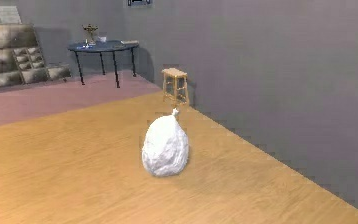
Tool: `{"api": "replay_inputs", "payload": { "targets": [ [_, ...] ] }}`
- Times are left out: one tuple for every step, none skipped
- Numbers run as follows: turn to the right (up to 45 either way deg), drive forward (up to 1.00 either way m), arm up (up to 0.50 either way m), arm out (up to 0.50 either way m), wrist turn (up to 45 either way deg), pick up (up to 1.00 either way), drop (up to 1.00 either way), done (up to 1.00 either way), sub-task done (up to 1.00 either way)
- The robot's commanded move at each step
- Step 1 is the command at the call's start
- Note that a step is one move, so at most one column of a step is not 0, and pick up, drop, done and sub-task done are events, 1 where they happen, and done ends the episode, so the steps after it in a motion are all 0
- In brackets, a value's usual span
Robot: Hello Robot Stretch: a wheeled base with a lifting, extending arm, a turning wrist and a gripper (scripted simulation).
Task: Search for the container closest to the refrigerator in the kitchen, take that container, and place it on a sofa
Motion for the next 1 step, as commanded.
{"api": "replay_inputs", "payload": {
  "targets": [
    [-45.0,0.00,0.00,0.00,0.0,0.00,0.00,0.00,0.00]
  ]
}}
